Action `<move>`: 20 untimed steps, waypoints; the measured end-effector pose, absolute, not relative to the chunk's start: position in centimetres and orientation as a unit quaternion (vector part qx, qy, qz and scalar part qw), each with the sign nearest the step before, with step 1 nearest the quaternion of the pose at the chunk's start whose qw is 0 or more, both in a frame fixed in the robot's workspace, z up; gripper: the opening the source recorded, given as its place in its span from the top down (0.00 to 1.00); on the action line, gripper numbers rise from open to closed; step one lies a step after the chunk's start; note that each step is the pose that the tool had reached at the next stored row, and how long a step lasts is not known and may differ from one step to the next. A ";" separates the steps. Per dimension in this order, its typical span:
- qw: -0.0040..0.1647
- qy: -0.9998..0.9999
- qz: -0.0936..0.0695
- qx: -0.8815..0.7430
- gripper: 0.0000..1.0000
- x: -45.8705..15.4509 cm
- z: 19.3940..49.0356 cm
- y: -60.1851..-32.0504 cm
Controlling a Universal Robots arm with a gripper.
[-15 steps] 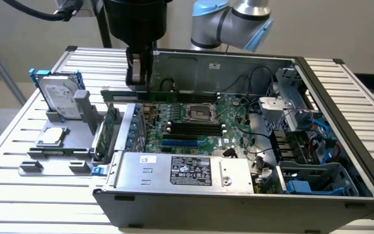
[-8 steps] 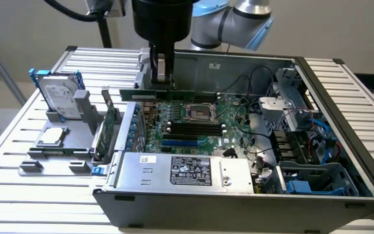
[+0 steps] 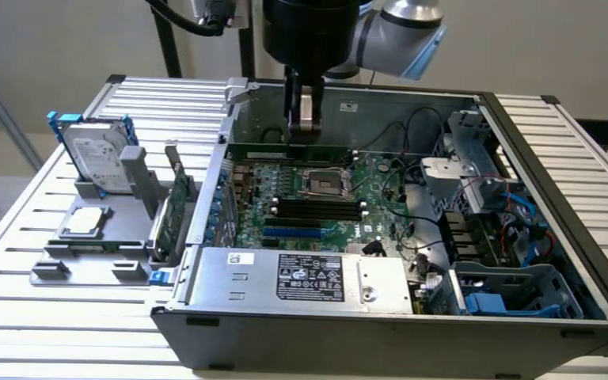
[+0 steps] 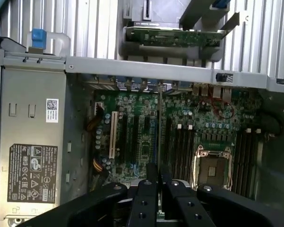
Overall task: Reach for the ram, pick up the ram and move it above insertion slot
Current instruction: 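Pick up the ram and move it above insertion slot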
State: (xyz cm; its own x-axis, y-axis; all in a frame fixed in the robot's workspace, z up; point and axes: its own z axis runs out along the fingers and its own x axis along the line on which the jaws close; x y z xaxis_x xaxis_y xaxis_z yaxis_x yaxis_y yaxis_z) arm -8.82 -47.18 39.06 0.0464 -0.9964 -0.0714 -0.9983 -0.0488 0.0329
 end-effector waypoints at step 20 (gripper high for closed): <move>0.013 0.693 0.037 -0.720 0.86 -5.4 38.5 -42.8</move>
State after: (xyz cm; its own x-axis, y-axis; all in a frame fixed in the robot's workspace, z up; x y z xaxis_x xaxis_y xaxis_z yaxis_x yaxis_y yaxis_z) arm -5.43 -42.82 38.53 0.0378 -0.9967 -0.0715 -0.9987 -0.0402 0.0328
